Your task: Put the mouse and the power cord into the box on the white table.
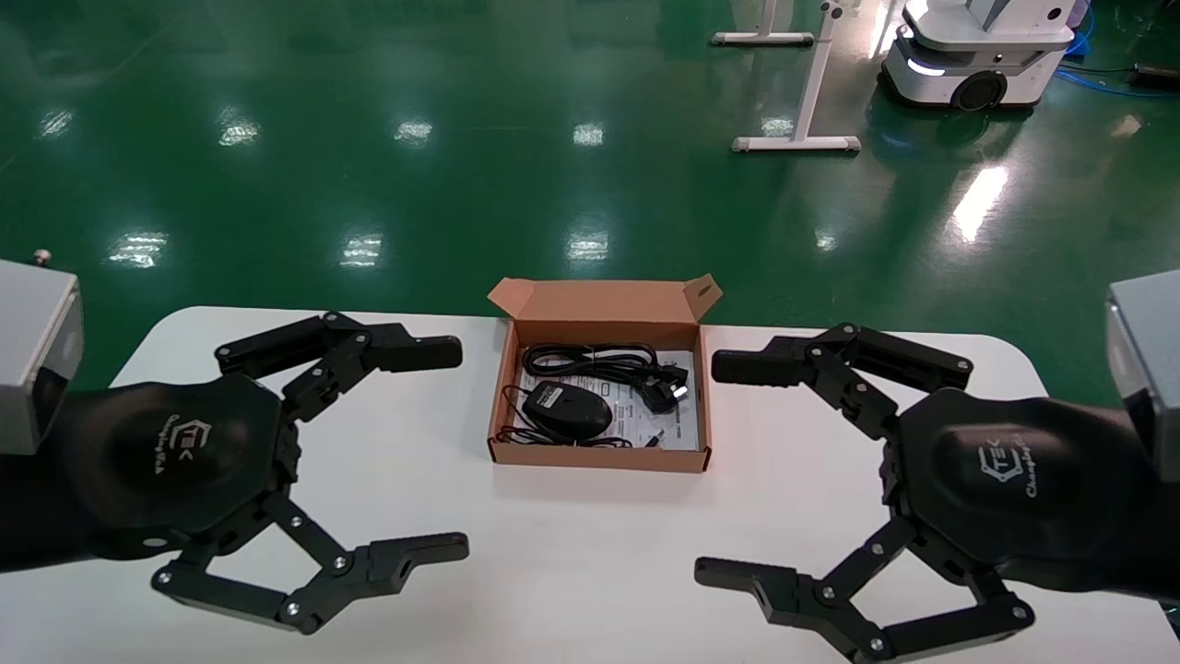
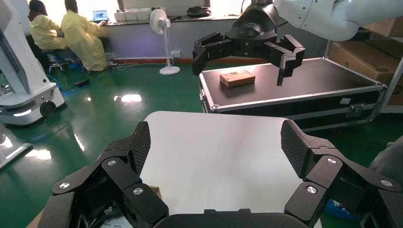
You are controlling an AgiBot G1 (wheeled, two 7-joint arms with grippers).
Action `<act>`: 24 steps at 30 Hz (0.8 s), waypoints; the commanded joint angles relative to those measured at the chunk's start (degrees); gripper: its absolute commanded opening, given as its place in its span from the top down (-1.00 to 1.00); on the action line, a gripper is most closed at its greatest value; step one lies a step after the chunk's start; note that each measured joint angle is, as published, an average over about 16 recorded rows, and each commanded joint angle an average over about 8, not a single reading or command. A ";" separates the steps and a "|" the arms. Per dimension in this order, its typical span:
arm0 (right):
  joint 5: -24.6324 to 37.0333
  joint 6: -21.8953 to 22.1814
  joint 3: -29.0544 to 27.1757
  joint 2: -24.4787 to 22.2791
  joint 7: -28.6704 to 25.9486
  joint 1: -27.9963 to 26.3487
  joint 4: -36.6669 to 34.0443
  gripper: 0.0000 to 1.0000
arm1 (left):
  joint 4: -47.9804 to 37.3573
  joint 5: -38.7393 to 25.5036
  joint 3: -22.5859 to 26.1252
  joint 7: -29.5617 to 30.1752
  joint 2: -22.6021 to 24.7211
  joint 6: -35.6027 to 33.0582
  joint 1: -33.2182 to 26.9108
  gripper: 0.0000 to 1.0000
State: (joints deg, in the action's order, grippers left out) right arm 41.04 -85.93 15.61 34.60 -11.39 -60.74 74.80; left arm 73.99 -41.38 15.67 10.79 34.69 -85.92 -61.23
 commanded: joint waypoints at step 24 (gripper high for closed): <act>0.78 0.23 0.38 0.38 0.66 -0.79 -1.20 -1.00 | -0.37 -0.40 0.30 -0.04 0.28 0.19 -0.28 -1.00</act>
State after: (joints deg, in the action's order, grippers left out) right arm 41.82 -85.70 15.99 34.99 -10.74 -61.52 73.61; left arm 73.61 -41.78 15.97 10.75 34.96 -85.73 -61.51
